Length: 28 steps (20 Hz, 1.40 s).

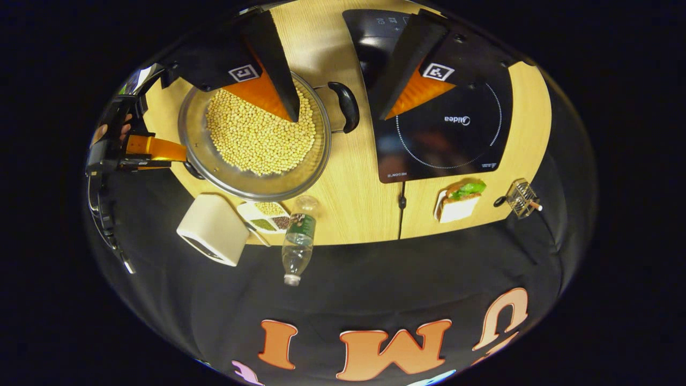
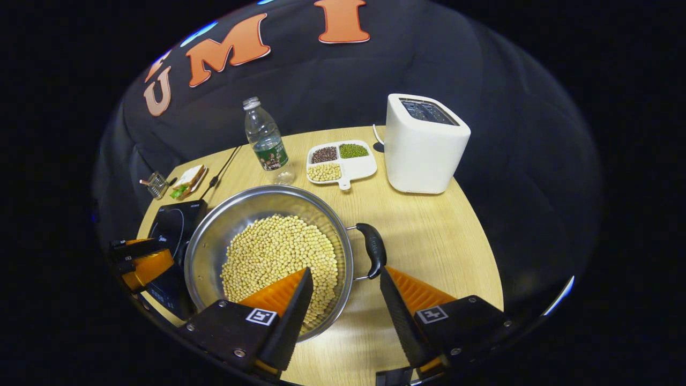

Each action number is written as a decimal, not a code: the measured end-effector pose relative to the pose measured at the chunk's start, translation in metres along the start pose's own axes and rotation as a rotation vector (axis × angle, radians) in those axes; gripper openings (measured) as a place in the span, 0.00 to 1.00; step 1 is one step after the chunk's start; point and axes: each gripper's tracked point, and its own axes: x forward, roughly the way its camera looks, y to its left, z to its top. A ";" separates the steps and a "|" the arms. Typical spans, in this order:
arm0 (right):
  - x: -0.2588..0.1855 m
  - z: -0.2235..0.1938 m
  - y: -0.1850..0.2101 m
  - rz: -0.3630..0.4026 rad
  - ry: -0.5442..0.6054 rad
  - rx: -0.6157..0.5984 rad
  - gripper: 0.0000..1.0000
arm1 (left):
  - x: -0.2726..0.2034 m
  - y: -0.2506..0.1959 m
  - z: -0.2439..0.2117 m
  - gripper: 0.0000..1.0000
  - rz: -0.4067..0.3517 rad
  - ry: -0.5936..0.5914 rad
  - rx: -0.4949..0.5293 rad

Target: First push the handle of the pot to place it horizontally, then grasp the pot with both hands and set it on the induction cooktop.

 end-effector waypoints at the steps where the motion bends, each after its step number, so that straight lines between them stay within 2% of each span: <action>1: 0.004 0.001 -0.003 -0.015 0.000 -0.005 0.81 | 0.007 -0.001 -0.002 0.95 0.000 0.018 -0.009; 2: 0.007 0.000 -0.005 -0.025 0.001 -0.007 0.82 | 0.014 -0.001 -0.004 0.93 0.002 0.033 -0.015; 4: 0.014 -0.001 -0.011 -0.044 0.007 -0.018 0.82 | 0.026 -0.001 -0.011 0.95 0.011 0.060 -0.035; 7: 0.025 -0.007 -0.024 -0.083 0.031 -0.051 0.82 | 0.036 -0.011 -0.020 0.95 -0.024 0.094 -0.070; 10: 0.034 -0.009 -0.022 -0.059 0.041 -0.033 0.83 | 0.045 -0.011 -0.022 0.93 -0.013 0.103 -0.074; 13: 0.047 -0.010 -0.025 -0.078 0.043 -0.045 0.82 | 0.059 -0.015 -0.011 0.94 -0.041 0.060 -0.136; 15: 0.051 -0.015 -0.028 -0.084 0.060 -0.044 0.82 | 0.065 -0.023 -0.009 0.91 -0.067 0.044 -0.131; 17: 0.056 -0.023 -0.031 -0.084 0.084 -0.032 0.82 | 0.071 -0.030 -0.005 0.92 -0.072 0.026 -0.098; 20: 0.055 -0.028 -0.037 -0.087 0.099 0.006 0.79 | 0.083 -0.034 -0.005 0.93 -0.037 0.005 -0.060; 23: 0.055 -0.028 -0.043 -0.104 0.097 0.010 0.69 | 0.094 -0.040 -0.006 0.92 -0.022 -0.001 -0.034; 26: 0.053 -0.029 -0.049 -0.105 0.085 0.007 0.67 | 0.107 -0.037 -0.008 0.91 0.010 -0.002 -0.040; 28: 0.053 -0.028 -0.048 -0.104 0.074 -0.001 0.67 | 0.115 -0.034 -0.006 0.87 0.020 -0.024 -0.068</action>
